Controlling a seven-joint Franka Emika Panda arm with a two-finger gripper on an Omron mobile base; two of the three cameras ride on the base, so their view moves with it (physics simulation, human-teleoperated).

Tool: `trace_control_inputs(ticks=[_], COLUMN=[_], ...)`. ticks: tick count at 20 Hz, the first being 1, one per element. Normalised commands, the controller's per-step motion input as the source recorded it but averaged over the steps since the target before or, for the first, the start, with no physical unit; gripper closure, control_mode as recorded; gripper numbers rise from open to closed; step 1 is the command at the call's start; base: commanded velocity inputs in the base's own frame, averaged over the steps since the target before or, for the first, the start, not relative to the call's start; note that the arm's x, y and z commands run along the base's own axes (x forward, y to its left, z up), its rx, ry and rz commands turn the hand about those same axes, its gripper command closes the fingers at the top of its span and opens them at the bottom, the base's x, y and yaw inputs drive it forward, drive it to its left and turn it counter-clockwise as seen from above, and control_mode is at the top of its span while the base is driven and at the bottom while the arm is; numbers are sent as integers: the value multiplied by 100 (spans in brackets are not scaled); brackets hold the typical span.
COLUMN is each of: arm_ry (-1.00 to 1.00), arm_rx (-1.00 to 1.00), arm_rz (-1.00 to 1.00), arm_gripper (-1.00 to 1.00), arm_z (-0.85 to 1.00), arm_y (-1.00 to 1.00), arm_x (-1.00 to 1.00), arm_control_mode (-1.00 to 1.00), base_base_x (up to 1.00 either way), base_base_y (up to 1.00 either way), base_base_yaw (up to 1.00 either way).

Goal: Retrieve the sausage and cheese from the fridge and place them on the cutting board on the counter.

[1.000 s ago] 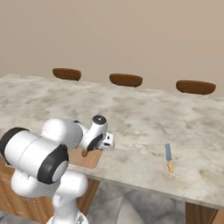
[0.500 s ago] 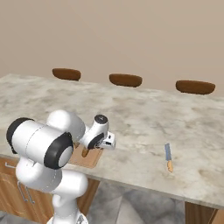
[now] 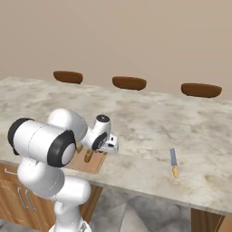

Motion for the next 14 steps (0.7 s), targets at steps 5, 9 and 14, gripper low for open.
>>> trace_control_inputs(ticks=[5,9,14], arm_ry=[8,4,0], arm_rx=[0,0,0], arm_rz=[0,0,0], arm_gripper=[100,-100,-100], arm_z=[-44,-37,-6], arm_y=[41,24,0], arm_x=[-26,-19,-7], arm_control_mode=[-100,-100,-100], base_base_x=[0,0,0], base_base_y=[0,0,0], base_base_yaw=[0,0,0])
